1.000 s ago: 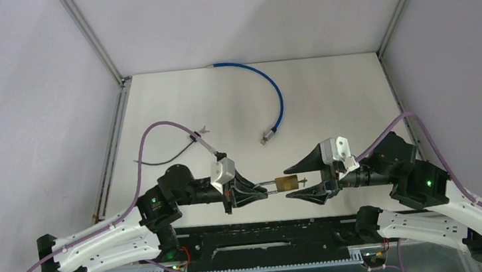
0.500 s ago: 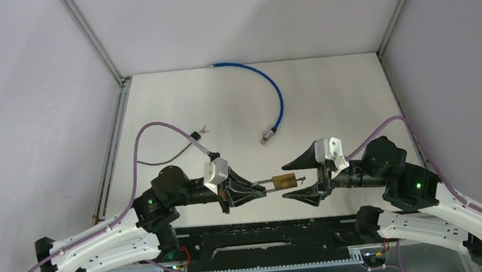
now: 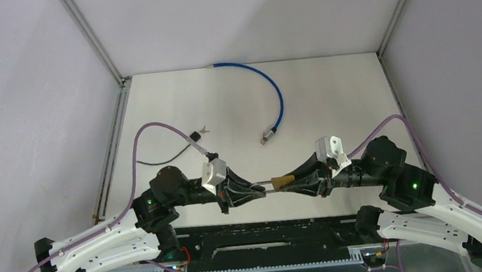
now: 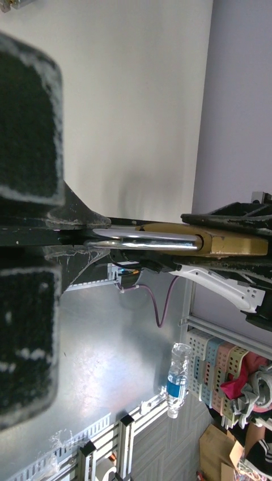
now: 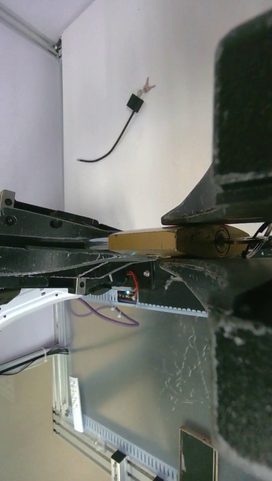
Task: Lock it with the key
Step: Lock the lock.
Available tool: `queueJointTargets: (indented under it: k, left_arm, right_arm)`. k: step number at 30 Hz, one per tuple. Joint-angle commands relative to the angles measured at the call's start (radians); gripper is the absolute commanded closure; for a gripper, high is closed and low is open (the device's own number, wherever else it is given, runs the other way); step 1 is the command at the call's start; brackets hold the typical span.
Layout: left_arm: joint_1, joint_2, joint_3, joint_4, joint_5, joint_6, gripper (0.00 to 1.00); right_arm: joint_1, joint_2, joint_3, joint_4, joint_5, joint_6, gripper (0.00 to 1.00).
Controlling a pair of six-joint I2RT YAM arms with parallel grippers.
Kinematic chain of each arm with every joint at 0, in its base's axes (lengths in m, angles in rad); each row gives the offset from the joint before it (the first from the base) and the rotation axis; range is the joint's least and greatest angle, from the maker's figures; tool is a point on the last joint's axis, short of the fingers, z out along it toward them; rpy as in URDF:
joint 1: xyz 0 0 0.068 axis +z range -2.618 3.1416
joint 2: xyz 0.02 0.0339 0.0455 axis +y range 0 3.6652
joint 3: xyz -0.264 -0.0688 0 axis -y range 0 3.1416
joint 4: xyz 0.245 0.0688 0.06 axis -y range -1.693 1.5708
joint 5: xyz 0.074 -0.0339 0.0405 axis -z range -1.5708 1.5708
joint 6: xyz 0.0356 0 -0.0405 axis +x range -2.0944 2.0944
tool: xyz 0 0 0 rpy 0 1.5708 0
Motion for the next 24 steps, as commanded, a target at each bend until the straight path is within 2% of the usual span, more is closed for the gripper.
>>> queueJointTargets:
  k: [1, 2, 13, 15, 17, 19, 21, 24]
  left_arm:
    - [0.005, -0.040, 0.015, 0.151, 0.001, 0.011, 1.00]
    - [0.006, -0.042, 0.014, 0.148, -0.005, 0.015, 1.00]
    - [0.005, -0.020, 0.043, 0.108, -0.029, 0.042, 1.00]
    - [0.003, 0.035, 0.061, 0.153, 0.012, 0.038, 1.00]
    - [-0.010, 0.114, 0.054, 0.289, 0.047, 0.006, 1.00]
    - [-0.018, 0.194, 0.098, 0.302, 0.093, 0.016, 1.00]
    - [-0.031, 0.217, 0.112, 0.305, 0.099, 0.032, 1.00]
    - [-0.031, 0.197, 0.093, 0.301, 0.102, 0.028, 1.00]
  right_arm:
    - [-0.006, 0.003, -0.001, 0.050, -0.014, 0.007, 0.96]
    - [-0.007, 0.006, -0.001, 0.051, -0.006, 0.021, 1.00]
    - [-0.005, 0.060, -0.004, 0.064, 0.062, 0.015, 1.00]
    - [0.013, 0.133, -0.027, 0.143, 0.074, -0.016, 1.00]
    - [0.028, 0.247, -0.037, 0.234, 0.044, -0.012, 1.00]
    - [0.023, 0.323, -0.058, 0.357, 0.017, 0.023, 1.00]
    - [0.028, 0.347, -0.074, 0.417, 0.022, 0.046, 1.00]
    - [0.026, 0.318, -0.078, 0.394, 0.035, 0.034, 1.00]
